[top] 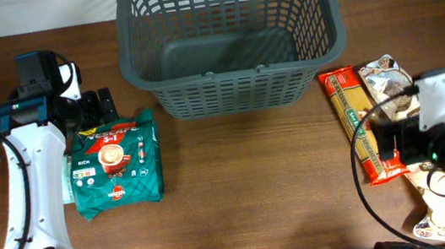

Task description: Pack container

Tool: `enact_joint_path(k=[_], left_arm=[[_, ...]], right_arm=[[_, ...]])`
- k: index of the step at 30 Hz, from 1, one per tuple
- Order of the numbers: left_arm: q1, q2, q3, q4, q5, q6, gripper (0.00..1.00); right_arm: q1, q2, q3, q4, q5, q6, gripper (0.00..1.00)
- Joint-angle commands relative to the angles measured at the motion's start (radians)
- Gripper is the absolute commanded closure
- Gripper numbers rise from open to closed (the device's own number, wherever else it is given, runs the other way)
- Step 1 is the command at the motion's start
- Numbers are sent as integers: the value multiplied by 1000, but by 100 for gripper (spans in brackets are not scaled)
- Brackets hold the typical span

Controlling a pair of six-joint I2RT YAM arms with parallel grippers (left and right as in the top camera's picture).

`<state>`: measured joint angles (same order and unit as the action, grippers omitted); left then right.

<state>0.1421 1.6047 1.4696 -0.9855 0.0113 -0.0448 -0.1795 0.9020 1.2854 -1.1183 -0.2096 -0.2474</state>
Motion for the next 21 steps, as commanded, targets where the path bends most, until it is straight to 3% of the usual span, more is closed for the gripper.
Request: enact_joint_path(k=[1,9,11,14,21], left_arm=[[-5,2,-7,1,11,16,1],[-5,2,-7,2,11,16,1],[-5,2,-7,2,11,16,1],[-5,2,-7,2,11,16,1],[-5,2,-7,2,11,16,1]], right_arm=[[10,-42,3,127,-190,-7,1],[10,-140,3,515,-222,-7,1],[10,-155,3,544,-171,-7,1],[10,-173,3,486,0,-13,1],[10,-213,3,145,305,-146,1]])
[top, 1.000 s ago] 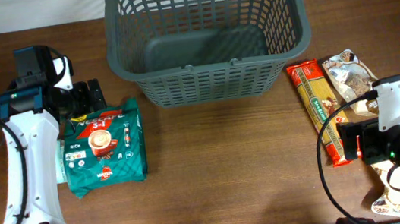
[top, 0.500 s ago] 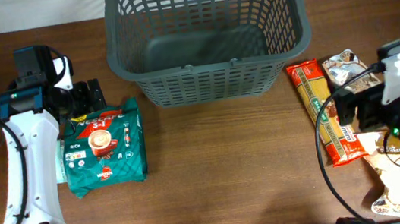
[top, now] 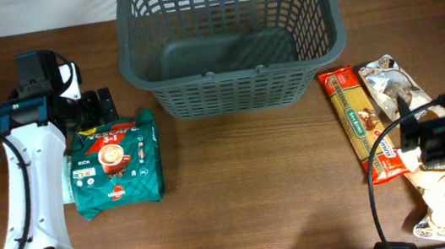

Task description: Pack container

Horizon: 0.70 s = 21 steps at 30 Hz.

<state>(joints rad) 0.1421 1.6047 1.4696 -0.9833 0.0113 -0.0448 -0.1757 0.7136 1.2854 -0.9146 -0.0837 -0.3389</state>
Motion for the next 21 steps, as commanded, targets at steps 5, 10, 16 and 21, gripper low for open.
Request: enact_joint_path(k=[5,10,16,21], left_arm=[[-5,2,-7,0,11,16,1],[-5,2,-7,0,10,16,1],[-5,2,-11,0,8,16,1],[-5,2,-12,0,8,16,1]], right_arm=[[6,-39,3,-256,106,-65,1],[6,-45,-26,-308,39,-71,1],[6,-132,-182,-319,39,-72,1],[6,-237,-255,-245,31,9,1]])
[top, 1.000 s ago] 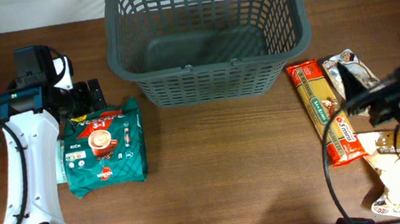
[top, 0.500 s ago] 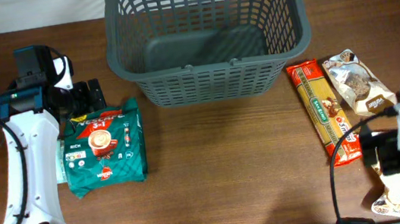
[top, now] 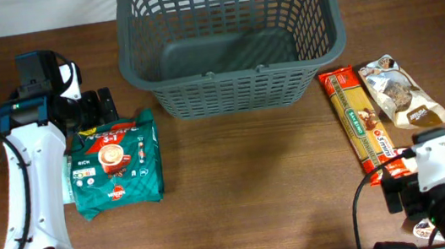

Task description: Pack container

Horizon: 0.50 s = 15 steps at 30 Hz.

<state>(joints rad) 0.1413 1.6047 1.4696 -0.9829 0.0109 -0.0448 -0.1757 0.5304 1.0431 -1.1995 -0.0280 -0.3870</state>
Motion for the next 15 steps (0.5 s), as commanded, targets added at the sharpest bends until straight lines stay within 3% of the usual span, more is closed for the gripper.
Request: enact_joint_path(k=[1,15], left_arm=[[-4,2,-12,0,8,16,1],[-4,2,-12,3,8,16,1]], right_arm=[[6,-67,-13,60,-36,64,1],[6,-78,-13,104,-58,63,1]])
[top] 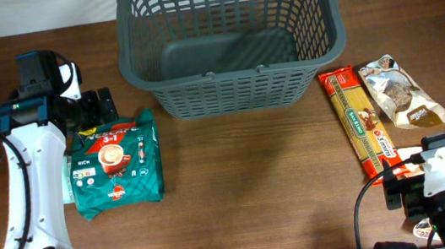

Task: Pack container
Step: 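Grasp the Nescafé pouch's top edge with the left gripper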

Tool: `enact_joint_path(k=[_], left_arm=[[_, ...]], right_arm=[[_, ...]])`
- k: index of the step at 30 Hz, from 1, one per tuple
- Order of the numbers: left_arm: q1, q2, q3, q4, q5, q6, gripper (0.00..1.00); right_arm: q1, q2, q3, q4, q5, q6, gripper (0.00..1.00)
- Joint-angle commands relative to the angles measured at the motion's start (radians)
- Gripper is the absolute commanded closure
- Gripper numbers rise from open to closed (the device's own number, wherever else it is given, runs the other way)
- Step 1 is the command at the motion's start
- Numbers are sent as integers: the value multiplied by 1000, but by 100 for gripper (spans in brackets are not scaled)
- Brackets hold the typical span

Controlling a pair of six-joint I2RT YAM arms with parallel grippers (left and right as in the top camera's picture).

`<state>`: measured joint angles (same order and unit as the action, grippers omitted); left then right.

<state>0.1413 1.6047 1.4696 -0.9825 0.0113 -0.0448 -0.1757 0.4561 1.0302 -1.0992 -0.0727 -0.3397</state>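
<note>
The grey slatted basket [229,43] stands at the back middle with nothing in it. A green Nescafe coffee bag [115,165] lies flat at the left. My left gripper [100,107] sits at the bag's top edge, and its jaw gap is too small to read. At the right lie a long red and yellow pasta packet [360,120] and a brown cookie pouch [400,92]. My right gripper [403,192] is low at the front right, just past the pasta packet's near end, with its fingers hidden under the wrist.
A white packet [425,227] shows partly under the right arm at the front edge. The left arm [29,178] runs along the table's left side. A white wall edge borders the back.
The right arm has shifted slightly to the right and towards the front edge. The left arm, the bag, the basket and the packets have not moved.
The right arm first hung over the cookie pouch and the pasta packet. It was then further right and nearer the front, and later at the front right corner, where it is now. The packets stayed in place. The left arm never moved.
</note>
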Motion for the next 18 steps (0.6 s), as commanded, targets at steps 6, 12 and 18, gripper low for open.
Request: enact_joint_path(k=[6,12,18], left_arm=[[-4,2,-12,3,8,16,1],[0,3,-12,6,8,15,1],[64,68,-12,-15,22,-95,1]], right_arm=[[6,-4,0,3,-14,16,1],[6,-4,0,3,-14,16,1],[6,-4,0,3,-14,16,1]])
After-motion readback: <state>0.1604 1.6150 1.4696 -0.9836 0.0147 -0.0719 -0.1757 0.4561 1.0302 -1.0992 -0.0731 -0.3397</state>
